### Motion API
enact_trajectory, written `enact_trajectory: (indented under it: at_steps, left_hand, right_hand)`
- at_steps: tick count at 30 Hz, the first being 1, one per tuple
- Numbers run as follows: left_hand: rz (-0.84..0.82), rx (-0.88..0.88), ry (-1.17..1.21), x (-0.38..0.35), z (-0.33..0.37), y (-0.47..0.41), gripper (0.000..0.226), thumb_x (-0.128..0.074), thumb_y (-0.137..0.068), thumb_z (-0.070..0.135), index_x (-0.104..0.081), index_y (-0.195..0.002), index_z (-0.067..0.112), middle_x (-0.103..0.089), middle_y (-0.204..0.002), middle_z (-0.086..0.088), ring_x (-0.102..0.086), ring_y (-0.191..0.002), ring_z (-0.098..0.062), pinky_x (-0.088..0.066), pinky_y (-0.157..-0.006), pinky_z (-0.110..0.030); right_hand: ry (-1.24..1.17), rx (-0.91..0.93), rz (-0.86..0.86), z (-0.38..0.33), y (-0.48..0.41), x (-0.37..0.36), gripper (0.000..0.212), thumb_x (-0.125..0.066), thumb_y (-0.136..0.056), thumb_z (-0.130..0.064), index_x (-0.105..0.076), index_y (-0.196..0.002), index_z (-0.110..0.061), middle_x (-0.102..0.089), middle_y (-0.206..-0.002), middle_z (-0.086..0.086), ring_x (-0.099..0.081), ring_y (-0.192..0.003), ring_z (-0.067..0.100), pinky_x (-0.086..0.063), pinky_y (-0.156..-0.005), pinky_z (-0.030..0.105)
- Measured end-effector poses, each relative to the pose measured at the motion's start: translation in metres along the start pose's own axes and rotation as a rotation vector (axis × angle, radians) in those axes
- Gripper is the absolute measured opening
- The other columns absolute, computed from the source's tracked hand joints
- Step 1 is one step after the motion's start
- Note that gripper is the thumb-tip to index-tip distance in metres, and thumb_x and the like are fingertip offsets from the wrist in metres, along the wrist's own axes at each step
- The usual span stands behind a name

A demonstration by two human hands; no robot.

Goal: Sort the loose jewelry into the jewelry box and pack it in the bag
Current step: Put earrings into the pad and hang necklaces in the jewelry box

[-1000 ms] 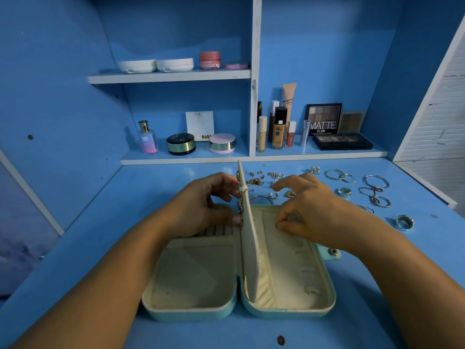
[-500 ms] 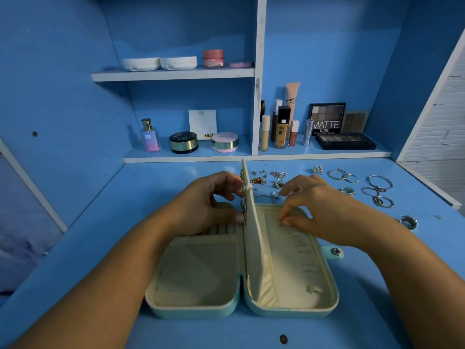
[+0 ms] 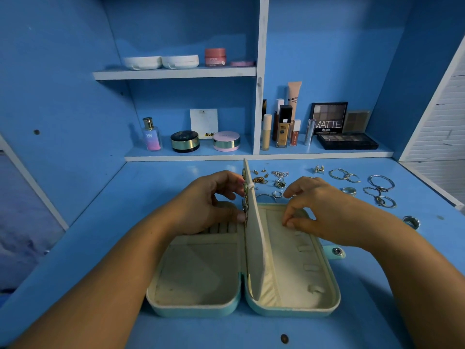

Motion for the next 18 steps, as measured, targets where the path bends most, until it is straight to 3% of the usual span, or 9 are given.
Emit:
enact_trajectory:
  at_steps: [7,18]
  left_hand:
    - [-0.008,0.018,0.023,0.0001,-0.0021,0.0000,0.045,-0.080,-0.077,0.010,-0.061,-0.115,0.025,-0.068,-0.113,0.006,-0.060,-0.097,-0.004,-0.043,-0.064,-0.013]
    - [0.006,0.011,0.026,0.0003,-0.0032,-0.0012,0.044,-0.081,-0.077,0.011,-0.061,-0.113,0.025,-0.068,-0.112,0.007,-0.060,-0.109,-0.014,-0.042,-0.064,-0.011]
  right_hand:
    - [0.002,-0.008,0.017,0.0011,0.0013,0.0049,0.008,-0.062,-0.088,-0.036,-0.065,-0.089,-0.043,-0.041,-0.122,-0.019,-0.036,-0.118,0.002,-0.033,-0.098,0.022]
    - [0.008,0.002,0.021,-0.0060,-0.0021,-0.0015,0.003,-0.066,-0.086,-0.033,-0.068,-0.087,-0.036,-0.039,-0.115,-0.018,-0.036,-0.116,0.003,-0.032,-0.094,0.019]
Point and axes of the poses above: each hand's wrist, its own y-axis away from the middle knuckle, its own x-axis out of the back of the hand, z = x × y, the point moved 9 cm from there along -y, towards the middle knuckle
